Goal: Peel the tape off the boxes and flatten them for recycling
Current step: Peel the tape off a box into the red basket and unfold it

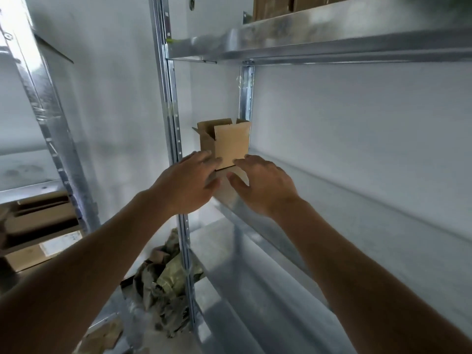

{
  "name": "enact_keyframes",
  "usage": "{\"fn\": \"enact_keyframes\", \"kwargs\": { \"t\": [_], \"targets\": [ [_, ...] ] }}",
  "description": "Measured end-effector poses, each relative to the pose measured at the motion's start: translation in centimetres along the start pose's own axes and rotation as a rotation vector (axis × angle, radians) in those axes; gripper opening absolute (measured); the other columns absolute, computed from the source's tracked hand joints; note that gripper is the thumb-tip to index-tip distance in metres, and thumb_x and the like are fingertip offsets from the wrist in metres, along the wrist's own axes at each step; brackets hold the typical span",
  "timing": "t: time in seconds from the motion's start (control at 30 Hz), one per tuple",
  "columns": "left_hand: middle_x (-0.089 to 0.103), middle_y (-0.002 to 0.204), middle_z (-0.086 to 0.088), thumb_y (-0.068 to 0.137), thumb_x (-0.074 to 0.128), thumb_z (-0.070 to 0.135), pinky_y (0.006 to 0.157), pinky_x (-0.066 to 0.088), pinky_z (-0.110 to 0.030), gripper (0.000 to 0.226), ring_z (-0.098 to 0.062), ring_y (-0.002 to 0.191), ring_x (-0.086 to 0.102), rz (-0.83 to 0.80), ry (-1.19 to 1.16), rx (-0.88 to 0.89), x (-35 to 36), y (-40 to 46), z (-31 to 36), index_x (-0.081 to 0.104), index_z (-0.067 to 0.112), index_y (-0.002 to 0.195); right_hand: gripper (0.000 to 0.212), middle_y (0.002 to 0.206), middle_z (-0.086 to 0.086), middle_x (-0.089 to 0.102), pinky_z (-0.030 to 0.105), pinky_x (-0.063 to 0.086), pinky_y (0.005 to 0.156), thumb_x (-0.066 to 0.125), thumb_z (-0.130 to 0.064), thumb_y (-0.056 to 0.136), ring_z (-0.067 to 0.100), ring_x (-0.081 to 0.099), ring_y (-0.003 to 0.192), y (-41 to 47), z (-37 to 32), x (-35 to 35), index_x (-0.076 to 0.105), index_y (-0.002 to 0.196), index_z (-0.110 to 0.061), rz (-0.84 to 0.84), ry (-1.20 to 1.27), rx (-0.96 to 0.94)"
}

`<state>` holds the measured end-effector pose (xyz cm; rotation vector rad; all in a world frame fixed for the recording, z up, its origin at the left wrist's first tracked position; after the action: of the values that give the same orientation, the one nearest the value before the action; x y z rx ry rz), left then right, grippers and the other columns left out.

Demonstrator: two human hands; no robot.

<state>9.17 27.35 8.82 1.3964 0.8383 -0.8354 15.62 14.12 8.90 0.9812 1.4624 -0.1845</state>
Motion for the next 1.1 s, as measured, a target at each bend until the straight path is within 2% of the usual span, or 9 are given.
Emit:
{"fn": "enact_keyframes", "kwargs": {
  "t": [0.13,0.27,0.43,0.6,0.77,0.87,0.97,1.03,1.1],
  "targets": [
    [0.059,0.144,-0.008,0.104,0.055,0.040,0.097,0.051,-0.040,0.044,-0.031,0.127,0.060,0.025,-0.030,0.014,2.2,4.6,-4.5,0.056,0.017,0.142,0.050,0.146,0.002,0.056,0.043,0.044,0.106,0.040,-0.057,0.105,0.026,0.054,0.132,5.7,0.9,1.6,0.055,0.143,-0.028,-0.015,-0.040,0.013],
    [0.058,0.144,-0.003,0.104,0.055,0.042,0.091,0.042,-0.029,0.043,-0.026,0.127,0.060,0.055,-0.056,0.043,5.0,9.0,-9.9,0.053,0.021,0.142,0.050,0.145,0.003,0.056,0.043,0.046,0.105,0.041,-0.056,0.105,0.027,0.056,0.130,11.0,1.9,3.6,0.056,0.143,-0.027,-0.010,-0.103,0.040],
    [0.037,0.164,-0.002,0.106,0.041,0.053,0.112,0.042,-0.044,0.057,-0.027,0.149,0.039,-0.045,-0.073,0.046,10.3,13.5,-16.8,0.039,0.026,0.155,0.050,0.149,0.001,0.053,0.041,0.044,0.106,0.040,-0.056,0.105,0.026,0.053,0.133,17.4,2.2,7.3,0.052,0.145,-0.028,0.035,-0.120,0.103],
    [0.029,0.168,-0.001,0.105,0.034,0.058,0.121,0.035,-0.046,0.064,-0.025,0.153,0.032,-0.159,-0.043,0.079,14.2,17.7,-22.7,0.041,0.020,0.156,0.058,0.163,0.002,0.037,0.044,0.043,0.110,0.039,-0.058,0.104,0.029,0.046,0.142,23.4,2.0,10.9,0.040,0.153,-0.028,0.082,-0.124,0.187],
    [0.029,0.167,-0.003,0.105,0.043,0.051,0.112,0.044,-0.040,0.063,-0.027,0.144,0.046,-0.197,-0.136,0.155,17.2,20.7,-25.4,0.038,0.013,0.156,0.071,0.170,0.005,0.018,0.047,0.033,0.119,0.043,-0.065,0.100,0.030,0.028,0.153,27.0,2.2,13.5,0.023,0.161,-0.034,0.057,-0.135,0.276],
    [0.038,0.161,-0.006,0.103,0.049,0.049,0.101,0.050,-0.037,0.071,-0.030,0.134,0.057,-0.185,-0.201,0.208,18.4,22.0,-25.5,0.024,0.013,0.159,0.060,0.149,0.003,0.043,0.045,0.048,0.105,0.057,-0.063,0.093,0.028,0.051,0.131,27.5,2.8,13.9,0.046,0.142,-0.030,0.070,-0.146,0.310],
    [0.033,0.166,-0.008,0.102,0.055,0.047,0.110,0.043,-0.041,0.086,-0.032,0.142,0.048,-0.227,-0.358,0.200,19.5,23.1,-25.2,0.004,0.018,0.164,0.046,0.124,-0.001,0.047,0.041,0.056,0.085,0.072,-0.053,0.086,0.022,0.058,0.105,27.2,3.3,13.7,0.053,0.117,-0.024,0.103,-0.181,0.319],
    [0.036,0.164,-0.009,0.102,0.057,0.043,0.113,0.040,-0.041,0.084,-0.032,0.144,0.046,-0.249,-0.430,0.192,20.1,23.7,-24.7,0.008,0.016,0.164,0.050,0.120,-0.001,0.046,0.039,0.054,0.083,0.077,-0.054,0.082,0.021,0.055,0.103,26.9,3.7,13.5,0.054,0.112,-0.022,0.113,-0.207,0.301],
    [0.053,0.151,-0.009,0.101,0.060,0.039,0.104,0.047,-0.039,0.071,-0.031,0.132,0.056,-0.276,-0.489,0.194,20.8,24.0,-24.0,0.025,0.016,0.159,0.049,0.116,-0.002,0.044,0.034,0.047,0.078,0.080,-0.056,0.078,0.019,0.051,0.096,26.4,4.0,13.1,0.051,0.101,-0.024,0.120,-0.205,0.266]
  ]
}}
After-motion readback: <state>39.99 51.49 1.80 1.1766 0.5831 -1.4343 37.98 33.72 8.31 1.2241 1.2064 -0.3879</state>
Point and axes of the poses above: each hand's wrist, its own y-axis towards the middle knuckle, its own x-axis out of the palm, z = x × y, the point moved 8 cm from there along y, towards the middle knuckle
